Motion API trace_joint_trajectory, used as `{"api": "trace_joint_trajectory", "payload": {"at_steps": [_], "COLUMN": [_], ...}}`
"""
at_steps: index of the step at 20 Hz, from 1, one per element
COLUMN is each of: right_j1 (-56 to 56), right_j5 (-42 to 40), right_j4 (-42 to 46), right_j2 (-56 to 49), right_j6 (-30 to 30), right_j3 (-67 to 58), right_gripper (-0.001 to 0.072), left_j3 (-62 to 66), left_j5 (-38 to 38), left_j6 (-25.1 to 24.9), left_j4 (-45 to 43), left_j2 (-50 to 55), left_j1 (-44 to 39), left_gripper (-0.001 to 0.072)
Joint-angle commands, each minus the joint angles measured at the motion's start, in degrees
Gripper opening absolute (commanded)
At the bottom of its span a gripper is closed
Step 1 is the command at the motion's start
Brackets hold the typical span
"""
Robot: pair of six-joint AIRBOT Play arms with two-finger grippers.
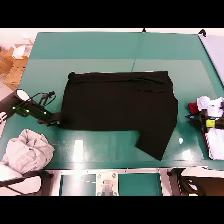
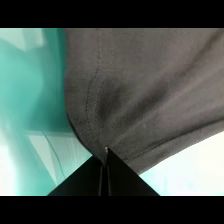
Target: Fold the shirts.
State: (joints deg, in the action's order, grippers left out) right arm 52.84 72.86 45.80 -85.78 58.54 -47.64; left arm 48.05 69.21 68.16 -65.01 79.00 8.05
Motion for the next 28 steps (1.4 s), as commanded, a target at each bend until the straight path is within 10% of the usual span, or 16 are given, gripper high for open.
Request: {"api": "trace_joint_trajectory", "payload": {"at_steps": [1,11,15,23,28], "right_j1": [-4.2,-8.4,-8.4,-13.7,-13.3], "right_j5": [0.1,2.4,3.9,10.1,-2.2], "right_j4": [0.8,2.8,1.0,-29.6,-44.0], "right_j2": [-3.4,-4.3,-4.3,11.7,28.4], "right_j6": [-0.7,-0.7,-2.3,-3.0,0.2], "right_j3": [3.0,3.0,3.0,-15.5,-43.5], "right_gripper": [0.0367,0.0364,0.0057,0.0016,0.0016], "left_j3": [0.0,0.0,0.1,29.2,60.3], "left_j5": [-2.2,-2.3,-2.2,8.0,1.7], "left_j6": [0.9,0.8,0.8,0.9,1.5], "left_j4": [-0.5,-0.5,0.0,7.3,9.9], "left_j2": [-0.3,-0.3,-0.4,-12.5,-24.5], "left_j1": [0.0,0.0,0.0,0.0,0.0], "left_gripper": [0.0022,0.0022,0.0021,0.0021,0.0022]}}
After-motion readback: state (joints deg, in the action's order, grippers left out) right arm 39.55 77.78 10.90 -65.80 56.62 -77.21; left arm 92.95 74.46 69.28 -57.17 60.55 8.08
